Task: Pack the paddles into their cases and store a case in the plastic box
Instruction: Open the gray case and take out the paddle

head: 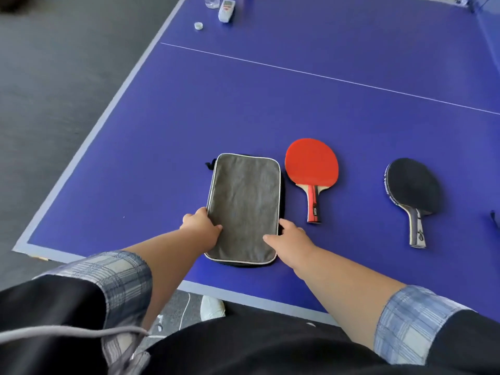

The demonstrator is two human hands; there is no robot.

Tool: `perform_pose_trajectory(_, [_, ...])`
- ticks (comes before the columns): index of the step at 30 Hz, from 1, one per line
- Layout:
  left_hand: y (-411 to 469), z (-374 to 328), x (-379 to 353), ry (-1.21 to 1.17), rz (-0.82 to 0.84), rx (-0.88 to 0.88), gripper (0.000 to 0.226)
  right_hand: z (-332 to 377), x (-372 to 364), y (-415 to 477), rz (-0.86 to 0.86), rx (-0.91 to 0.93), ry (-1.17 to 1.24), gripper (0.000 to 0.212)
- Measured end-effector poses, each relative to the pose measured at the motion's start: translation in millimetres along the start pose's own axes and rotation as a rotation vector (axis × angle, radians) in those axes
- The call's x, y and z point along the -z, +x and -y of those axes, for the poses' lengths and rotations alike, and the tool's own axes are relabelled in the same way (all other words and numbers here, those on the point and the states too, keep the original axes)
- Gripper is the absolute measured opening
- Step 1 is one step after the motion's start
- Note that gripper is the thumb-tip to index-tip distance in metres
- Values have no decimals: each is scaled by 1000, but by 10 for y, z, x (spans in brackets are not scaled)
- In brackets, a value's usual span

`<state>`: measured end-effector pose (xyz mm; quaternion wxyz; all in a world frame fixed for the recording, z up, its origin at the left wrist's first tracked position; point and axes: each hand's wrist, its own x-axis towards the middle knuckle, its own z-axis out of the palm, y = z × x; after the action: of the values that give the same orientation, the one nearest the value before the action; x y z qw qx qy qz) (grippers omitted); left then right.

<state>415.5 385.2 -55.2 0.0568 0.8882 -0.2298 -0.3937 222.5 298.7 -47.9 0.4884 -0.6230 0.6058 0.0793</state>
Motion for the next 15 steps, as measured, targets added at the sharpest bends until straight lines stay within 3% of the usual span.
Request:
perform_pose_trajectory(3, [73, 16, 10, 19, 41, -51, 50, 102, -49, 33, -60, -115, -31, 70])
perform_pose_trajectory(6, [126, 56, 44, -23, 41, -58, 53, 233, -78, 49, -82, -116, 89, 37])
perform_pose_trajectory(8, [160, 96, 99, -71, 58, -64, 60, 344, -95, -12, -143, -48, 182, 32])
perform_pose_trajectory(12, [176, 106, 294, -99, 44, -69, 54, 545, -171, -207, -275, 166, 327, 32])
perform_pose_trajectory(15, [120, 70, 602, -219, -30, -169, 76, 743, -228, -362, -227, 364, 317, 24])
